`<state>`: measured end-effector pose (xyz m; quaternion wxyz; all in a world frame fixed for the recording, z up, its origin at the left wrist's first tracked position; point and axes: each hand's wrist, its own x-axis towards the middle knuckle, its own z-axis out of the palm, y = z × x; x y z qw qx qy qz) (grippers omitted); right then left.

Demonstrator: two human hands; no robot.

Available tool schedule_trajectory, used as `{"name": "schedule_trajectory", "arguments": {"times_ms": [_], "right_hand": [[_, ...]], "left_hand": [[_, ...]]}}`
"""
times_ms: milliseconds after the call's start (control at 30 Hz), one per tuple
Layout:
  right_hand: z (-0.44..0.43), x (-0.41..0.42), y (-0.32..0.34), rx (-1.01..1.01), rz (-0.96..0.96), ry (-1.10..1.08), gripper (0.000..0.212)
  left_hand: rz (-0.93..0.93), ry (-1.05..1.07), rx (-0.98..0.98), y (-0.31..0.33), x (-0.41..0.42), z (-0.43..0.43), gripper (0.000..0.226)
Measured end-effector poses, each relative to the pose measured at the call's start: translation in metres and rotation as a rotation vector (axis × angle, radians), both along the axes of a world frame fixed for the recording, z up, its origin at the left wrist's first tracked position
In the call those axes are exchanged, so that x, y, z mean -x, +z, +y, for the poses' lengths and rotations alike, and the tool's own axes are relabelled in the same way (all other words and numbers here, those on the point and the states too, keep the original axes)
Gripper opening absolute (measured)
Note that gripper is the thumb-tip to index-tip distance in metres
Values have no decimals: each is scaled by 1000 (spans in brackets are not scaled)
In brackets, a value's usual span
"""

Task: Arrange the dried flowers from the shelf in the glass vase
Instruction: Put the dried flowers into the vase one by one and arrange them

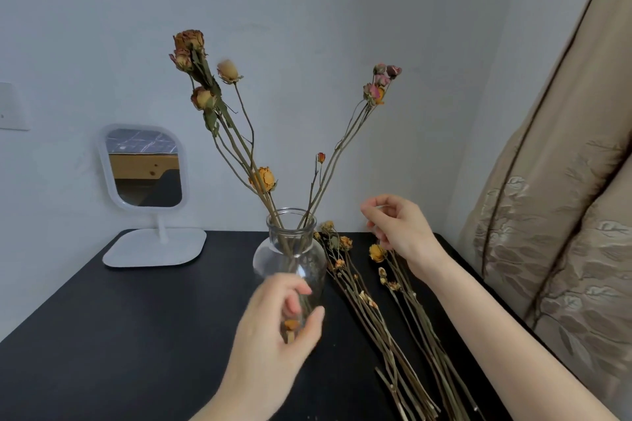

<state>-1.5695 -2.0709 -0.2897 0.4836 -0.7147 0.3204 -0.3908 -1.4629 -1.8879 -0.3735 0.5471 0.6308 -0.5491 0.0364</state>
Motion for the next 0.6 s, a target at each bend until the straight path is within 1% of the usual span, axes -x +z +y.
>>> {"name": "schedule_trajectory", "arguments": {"times_ms": [100,200,267,333,467,600], "right_hand": [[-15,18,-25,-49,106,-85,9],[-28,38,-48,-94,202,-142,12],[-37,49,-60,-133,268,-172,12],[-48,63,-72,-152,362,-197,10],[-49,67,-86,-66,548,-147,7],[-51,59,-94,9,676,-44,7]], "left_hand": [[-7,-160,-248,-8,16,-15,23],[25,-201,-473,-17,30,-45,18],[94,-172,-555,-23,36,-67,17],[149,-123,-637,-32,44,-91,23],[159,48,-728,-42,40,-110,31],[187,151,-792,-48,40,-127,30]]}}
